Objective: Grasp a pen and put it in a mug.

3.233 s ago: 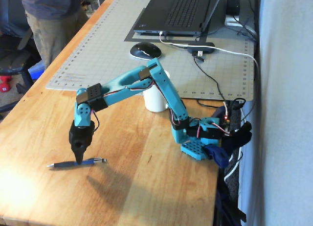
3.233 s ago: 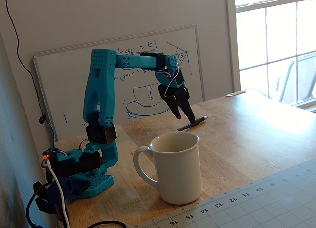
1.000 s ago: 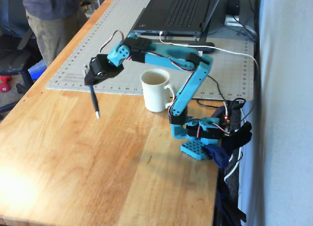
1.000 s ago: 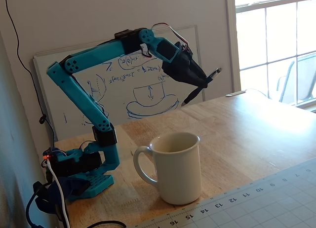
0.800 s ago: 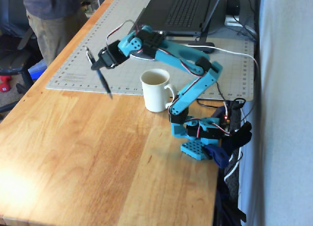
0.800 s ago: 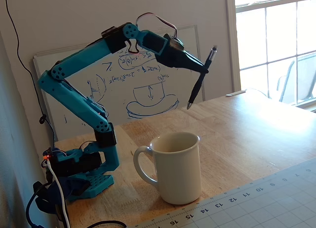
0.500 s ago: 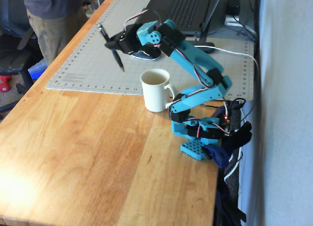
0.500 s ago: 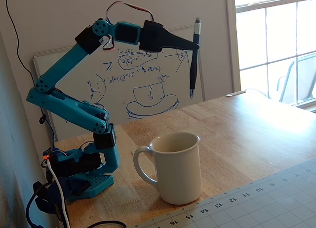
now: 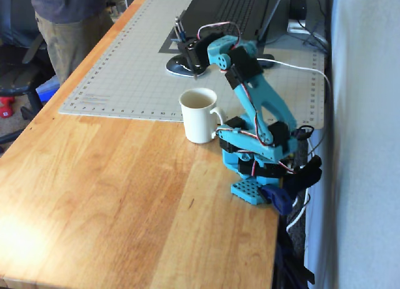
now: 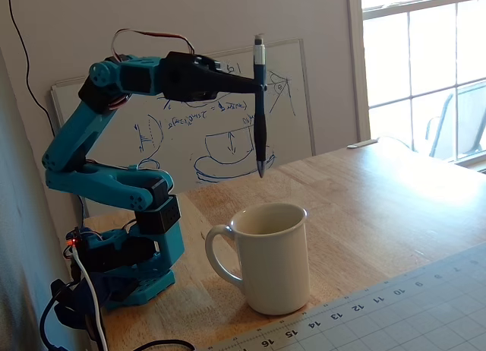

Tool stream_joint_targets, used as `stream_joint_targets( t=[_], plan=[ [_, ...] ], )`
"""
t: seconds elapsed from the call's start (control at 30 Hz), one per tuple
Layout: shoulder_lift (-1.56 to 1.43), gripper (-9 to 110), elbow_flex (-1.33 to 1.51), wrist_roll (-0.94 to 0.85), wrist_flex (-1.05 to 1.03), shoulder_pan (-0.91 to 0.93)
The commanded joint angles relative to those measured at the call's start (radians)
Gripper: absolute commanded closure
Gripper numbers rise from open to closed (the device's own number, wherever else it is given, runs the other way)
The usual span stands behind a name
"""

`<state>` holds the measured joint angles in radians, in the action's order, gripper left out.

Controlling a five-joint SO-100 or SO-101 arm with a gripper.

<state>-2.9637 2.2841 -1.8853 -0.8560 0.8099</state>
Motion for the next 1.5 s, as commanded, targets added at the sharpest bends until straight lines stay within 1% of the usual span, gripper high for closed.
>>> stream_joint_targets(
  t=[0.0,0.2,0.4,0.47,0.7,0.93,1.07,1.13,1.2,1.37,1.47],
  plan=[
    [-0.048,101,0.038,0.000,0.025,0.054],
    [-0.067,101,0.161,0.000,0.025,0.077],
    [-0.061,101,0.193,-0.015,0.026,0.077],
    [-0.061,99,0.204,-0.015,0.021,0.078],
    [-0.061,89,0.235,-0.017,0.026,0.081],
    [-0.071,88,0.301,0.002,0.025,0.106],
    [-0.075,88,0.325,0.023,0.026,0.086],
    [-0.075,88,0.325,0.094,0.028,0.048],
    [-0.075,88,0.325,0.218,0.041,0.002],
    [-0.074,88,0.339,0.635,0.080,-0.103],
    [-0.060,89,0.341,0.896,0.080,-0.215]
  ],
)
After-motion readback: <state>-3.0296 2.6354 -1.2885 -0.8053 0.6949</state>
